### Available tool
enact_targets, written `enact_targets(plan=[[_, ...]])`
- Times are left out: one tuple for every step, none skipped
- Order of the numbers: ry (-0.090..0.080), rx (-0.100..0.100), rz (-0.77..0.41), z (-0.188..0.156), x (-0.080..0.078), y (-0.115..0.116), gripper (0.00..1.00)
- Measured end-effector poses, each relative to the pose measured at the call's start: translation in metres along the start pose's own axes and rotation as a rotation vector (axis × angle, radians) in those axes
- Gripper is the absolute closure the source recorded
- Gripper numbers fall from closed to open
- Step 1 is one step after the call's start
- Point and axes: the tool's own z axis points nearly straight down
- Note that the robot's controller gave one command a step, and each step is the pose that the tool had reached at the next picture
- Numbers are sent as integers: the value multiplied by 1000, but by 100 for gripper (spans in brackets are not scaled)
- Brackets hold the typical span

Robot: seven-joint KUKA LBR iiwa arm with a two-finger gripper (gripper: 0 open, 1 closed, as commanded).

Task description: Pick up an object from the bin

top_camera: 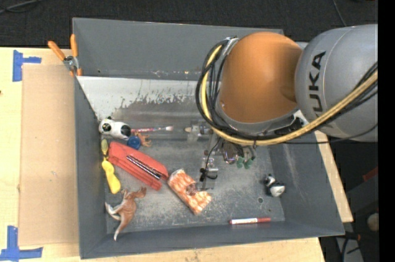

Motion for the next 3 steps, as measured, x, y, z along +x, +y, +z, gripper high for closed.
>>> enact_targets(plan=[[-8, -1, 4, -5, -1, -1, 0], [-7, -2, 66, 29, 3, -35, 0], [-14, -3, 2, 114, 24, -78, 0]])
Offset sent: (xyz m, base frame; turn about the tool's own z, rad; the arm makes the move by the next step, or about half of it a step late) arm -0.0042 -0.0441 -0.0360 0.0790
